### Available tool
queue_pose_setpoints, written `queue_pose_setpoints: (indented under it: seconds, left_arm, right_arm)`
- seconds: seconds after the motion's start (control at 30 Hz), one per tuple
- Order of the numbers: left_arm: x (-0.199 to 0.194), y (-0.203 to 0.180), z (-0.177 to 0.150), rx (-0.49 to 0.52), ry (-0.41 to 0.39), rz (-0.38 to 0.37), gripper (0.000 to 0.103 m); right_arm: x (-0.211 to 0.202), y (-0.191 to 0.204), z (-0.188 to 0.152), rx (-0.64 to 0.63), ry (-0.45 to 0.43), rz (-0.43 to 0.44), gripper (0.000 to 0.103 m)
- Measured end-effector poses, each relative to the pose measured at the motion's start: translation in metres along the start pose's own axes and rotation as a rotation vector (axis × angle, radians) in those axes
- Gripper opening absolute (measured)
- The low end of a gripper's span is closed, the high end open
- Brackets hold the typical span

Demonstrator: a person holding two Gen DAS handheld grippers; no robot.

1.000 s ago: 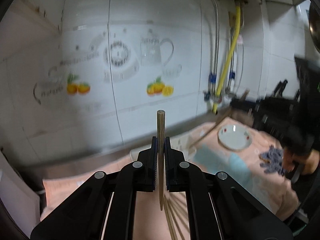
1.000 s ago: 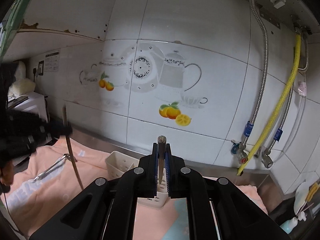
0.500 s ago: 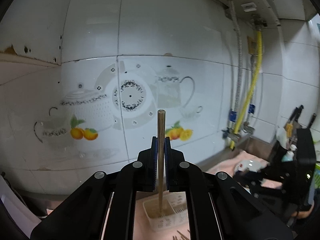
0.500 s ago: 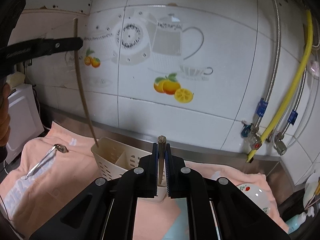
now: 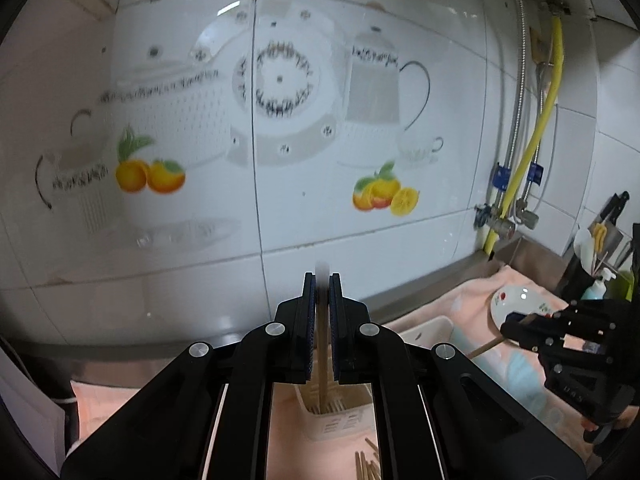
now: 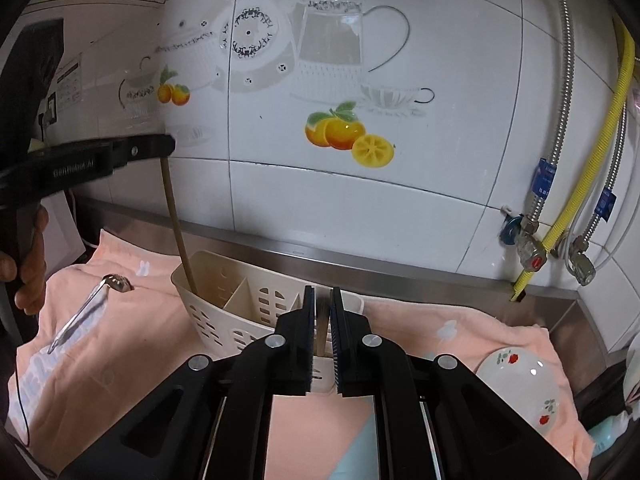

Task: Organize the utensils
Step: 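Insert the chopstick into the white holder and open the left tool while the right tool does likewise, then move both open tools back down to the chopsticks on the towel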

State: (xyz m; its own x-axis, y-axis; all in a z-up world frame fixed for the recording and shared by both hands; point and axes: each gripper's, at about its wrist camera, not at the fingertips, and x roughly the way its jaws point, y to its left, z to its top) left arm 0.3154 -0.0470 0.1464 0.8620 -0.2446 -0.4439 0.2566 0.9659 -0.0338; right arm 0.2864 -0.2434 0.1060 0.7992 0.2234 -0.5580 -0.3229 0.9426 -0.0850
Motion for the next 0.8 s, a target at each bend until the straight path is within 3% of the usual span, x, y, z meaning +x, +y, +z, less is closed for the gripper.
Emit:
queue_pose_setpoints:
  seconds: [0.1, 0.17, 0.33, 0.43, 0.8]
  left_arm:
    - [0.0, 0.001, -0.003, -0.003, 0.009, 0.006, 0.007]
    - [-0.003, 0.0, -0.006, 0.005, 0.014, 0.007, 0.008]
    - [-0.023, 0.001, -0.014, 0.011, 0.005, 0.028, 0.032]
    - [-0.039, 0.001, -0.023, 0.02, 0.002, 0.026, 0.034]
    - [-0.089, -0.002, -0.092, 0.019, 0.066, 0.027, 0.047]
  right_arm:
    - [-0.003, 0.001, 0.0, -0.002, -0.005, -0.005, 0.012]
    - [-0.008, 0.002, 0.001, -0.003, -0.017, -0.007, 0.023]
    - [-0.029, 0.005, 0.0, -0.013, -0.057, -0.015, 0.035]
    - [-0.047, 0.01, -0.007, -0.01, -0.083, -0.001, 0.046]
    - [-0.08, 0.04, -0.071, -0.007, -0.046, 0.067, 0.056]
